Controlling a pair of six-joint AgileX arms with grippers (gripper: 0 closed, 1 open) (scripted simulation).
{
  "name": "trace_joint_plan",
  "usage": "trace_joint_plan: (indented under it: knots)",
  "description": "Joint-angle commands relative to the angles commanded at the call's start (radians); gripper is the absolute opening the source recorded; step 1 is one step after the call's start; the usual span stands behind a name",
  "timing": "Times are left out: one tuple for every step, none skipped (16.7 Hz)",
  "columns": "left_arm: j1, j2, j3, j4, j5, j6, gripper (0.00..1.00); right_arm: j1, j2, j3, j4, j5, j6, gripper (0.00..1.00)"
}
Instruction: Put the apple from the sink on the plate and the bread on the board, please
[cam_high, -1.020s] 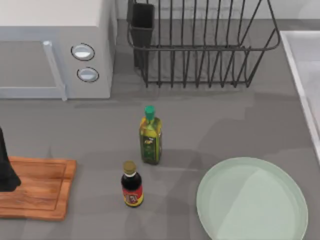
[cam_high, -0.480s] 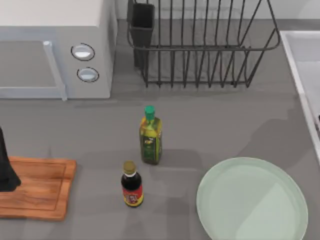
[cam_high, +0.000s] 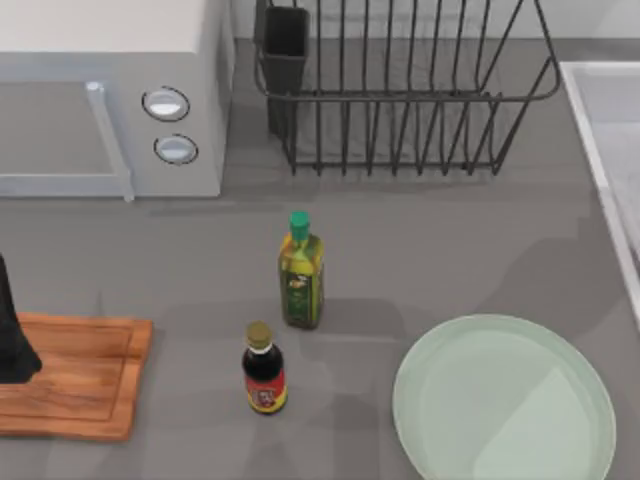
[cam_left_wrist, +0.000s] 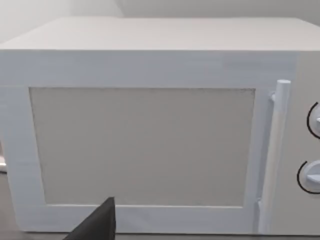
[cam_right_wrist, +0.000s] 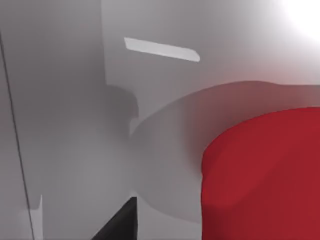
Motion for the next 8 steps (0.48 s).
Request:
trace_joint_plan:
  knots:
    - [0.0,0.0,0.0,0.0,0.0,0.0,1.0,0.0,0.0,0.0,0.0,0.0,0.0,0.62]
    - [0.0,0.0,0.0,0.0,0.0,0.0,1.0,0.0,0.0,0.0,0.0,0.0,0.0,0.55]
    - [0.0,0.0,0.0,0.0,0.0,0.0,1.0,0.0,0.0,0.0,0.0,0.0,0.0,0.47]
    - [0.0,0.0,0.0,0.0,0.0,0.0,1.0,0.0,0.0,0.0,0.0,0.0,0.0,0.4]
    - [0.0,0.0,0.0,0.0,0.0,0.0,1.0,0.0,0.0,0.0,0.0,0.0,0.0,0.32]
    - [0.0,0.0,0.0,0.0,0.0,0.0,1.0,0.0,0.0,0.0,0.0,0.0,0.0,0.25]
    - [0.0,0.0,0.0,0.0,0.0,0.0,1.0,0.0,0.0,0.0,0.0,0.0,0.0,0.17]
    - [0.0,0.0,0.0,0.0,0.0,0.0,1.0,0.0,0.0,0.0,0.0,0.0,0.0,0.1]
